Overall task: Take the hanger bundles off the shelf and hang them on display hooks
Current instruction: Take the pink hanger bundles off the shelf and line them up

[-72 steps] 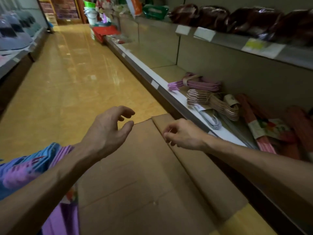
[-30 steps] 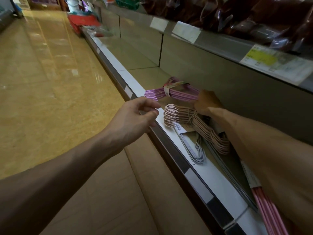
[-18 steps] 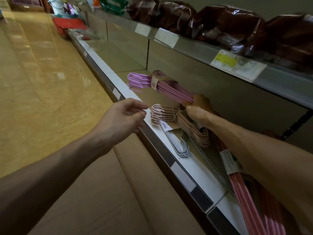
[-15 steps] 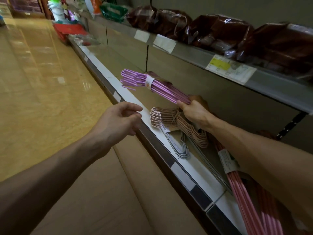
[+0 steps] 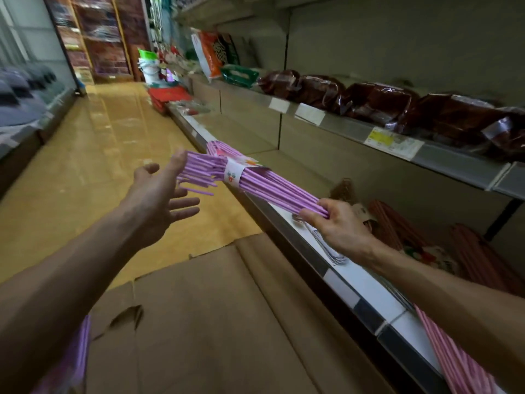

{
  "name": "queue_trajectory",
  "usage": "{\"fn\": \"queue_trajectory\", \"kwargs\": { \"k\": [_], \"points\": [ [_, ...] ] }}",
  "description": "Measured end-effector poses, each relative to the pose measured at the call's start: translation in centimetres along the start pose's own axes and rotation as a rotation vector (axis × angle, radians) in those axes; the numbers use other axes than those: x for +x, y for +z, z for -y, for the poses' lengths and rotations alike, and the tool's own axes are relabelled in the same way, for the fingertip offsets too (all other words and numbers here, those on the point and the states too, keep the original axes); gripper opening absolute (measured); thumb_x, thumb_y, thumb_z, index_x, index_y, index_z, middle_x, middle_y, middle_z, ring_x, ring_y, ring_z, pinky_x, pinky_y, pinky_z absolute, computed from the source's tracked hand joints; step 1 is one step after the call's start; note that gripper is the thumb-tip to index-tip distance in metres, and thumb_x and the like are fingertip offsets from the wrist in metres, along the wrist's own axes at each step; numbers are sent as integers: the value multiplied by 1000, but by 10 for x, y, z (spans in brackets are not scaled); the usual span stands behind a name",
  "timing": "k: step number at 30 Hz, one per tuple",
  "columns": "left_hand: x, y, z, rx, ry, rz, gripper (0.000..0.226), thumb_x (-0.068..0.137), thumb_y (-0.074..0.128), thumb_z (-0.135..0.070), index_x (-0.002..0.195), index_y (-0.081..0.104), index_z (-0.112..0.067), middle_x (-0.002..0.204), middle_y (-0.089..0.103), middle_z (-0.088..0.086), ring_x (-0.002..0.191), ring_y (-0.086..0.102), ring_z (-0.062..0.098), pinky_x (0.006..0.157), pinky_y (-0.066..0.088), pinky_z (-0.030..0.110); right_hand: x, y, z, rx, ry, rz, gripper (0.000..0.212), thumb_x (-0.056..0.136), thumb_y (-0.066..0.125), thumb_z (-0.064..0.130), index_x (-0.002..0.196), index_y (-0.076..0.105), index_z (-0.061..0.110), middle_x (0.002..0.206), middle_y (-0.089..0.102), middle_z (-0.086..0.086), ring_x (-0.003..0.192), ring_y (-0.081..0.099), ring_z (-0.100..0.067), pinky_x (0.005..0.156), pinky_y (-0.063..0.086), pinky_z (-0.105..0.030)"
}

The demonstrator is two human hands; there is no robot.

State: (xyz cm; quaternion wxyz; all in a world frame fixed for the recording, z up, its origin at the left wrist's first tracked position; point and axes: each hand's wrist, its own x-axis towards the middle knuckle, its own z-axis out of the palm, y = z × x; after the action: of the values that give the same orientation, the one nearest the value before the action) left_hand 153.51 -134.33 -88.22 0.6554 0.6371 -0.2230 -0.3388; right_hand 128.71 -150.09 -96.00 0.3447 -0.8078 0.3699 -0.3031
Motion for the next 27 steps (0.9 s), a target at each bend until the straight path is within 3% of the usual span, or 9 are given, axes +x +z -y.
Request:
{"fn": "queue_trajectory", "kwargs": {
  "k": [2,4,7,10,14,16,20,23,27],
  "points": [
    [-13,-15,-9,-16,-57,7,52,88,62,-58,114,52,-14,121,51,26,103,65,42,87,57,51,-13,7,8,47,-24,47,12,99,60,31,109,65,28,94,70,5,75,65,1,62,54,-21],
    [-24,-27,-14,-41,-106,17,43,88,61,-59,94,54,-17,112,54,26,103,65,42,84,57,49,-24,13,17,68,-59,78,17,99,59,31,115,63,28,102,69,5,88,66,-2,71,58,-24],
    [-33,-42,-16,-40,-116,12,50,84,64,-60,100,58,-12,103,63,23,98,68,36,81,57,47,-38,21,27,83,-108,79,14,97,60,35,111,63,34,104,70,7,95,67,-8,83,59,-39],
    [-33,-52,-16,-72,-103,-33,44,86,67,-53,96,61,-10,81,65,15,82,67,31,74,60,49,-52,32,35,36,-173,39,32,91,56,50,103,66,23,93,67,1,84,63,-15,74,55,-43],
    [-29,-67,-5,-32,-98,-99,20,98,58,-29,95,65,-11,66,65,13,56,68,23,47,59,36,-66,52,40,-50,-282,14,15,96,58,39,87,59,27,83,54,0,74,50,-9,61,37,-21],
    [-29,-75,4,-64,-62,-139,19,101,54,-23,94,64,-9,61,67,14,49,69,21,43,56,31,-73,61,40,-61,-275,51,13,99,58,35,86,54,34,85,51,1,73,49,-6,60,38,-15],
    [-34,-82,12,-115,50,-179,20,102,52,-21,92,61,-6,53,65,11,45,66,19,45,57,28,-88,78,39,-48,-186,185,9,101,52,37,99,54,29,96,51,2,77,51,-4,63,46,-20],
    [-40,-79,9,-40,154,-161,26,105,46,-19,87,59,-5,47,57,9,41,59,16,44,54,26,-97,94,39,-120,-140,308,17,101,51,39,114,51,27,107,51,3,90,54,-7,74,49,-21],
    [-44,-73,4,98,279,-143,21,104,47,-20,97,58,-3,76,56,15,46,57,14,44,50,29,-105,110,43,-126,-144,546,52,95,62,39,138,32,37,129,47,9,111,55,-5,88,50,-19]
  ]
}}
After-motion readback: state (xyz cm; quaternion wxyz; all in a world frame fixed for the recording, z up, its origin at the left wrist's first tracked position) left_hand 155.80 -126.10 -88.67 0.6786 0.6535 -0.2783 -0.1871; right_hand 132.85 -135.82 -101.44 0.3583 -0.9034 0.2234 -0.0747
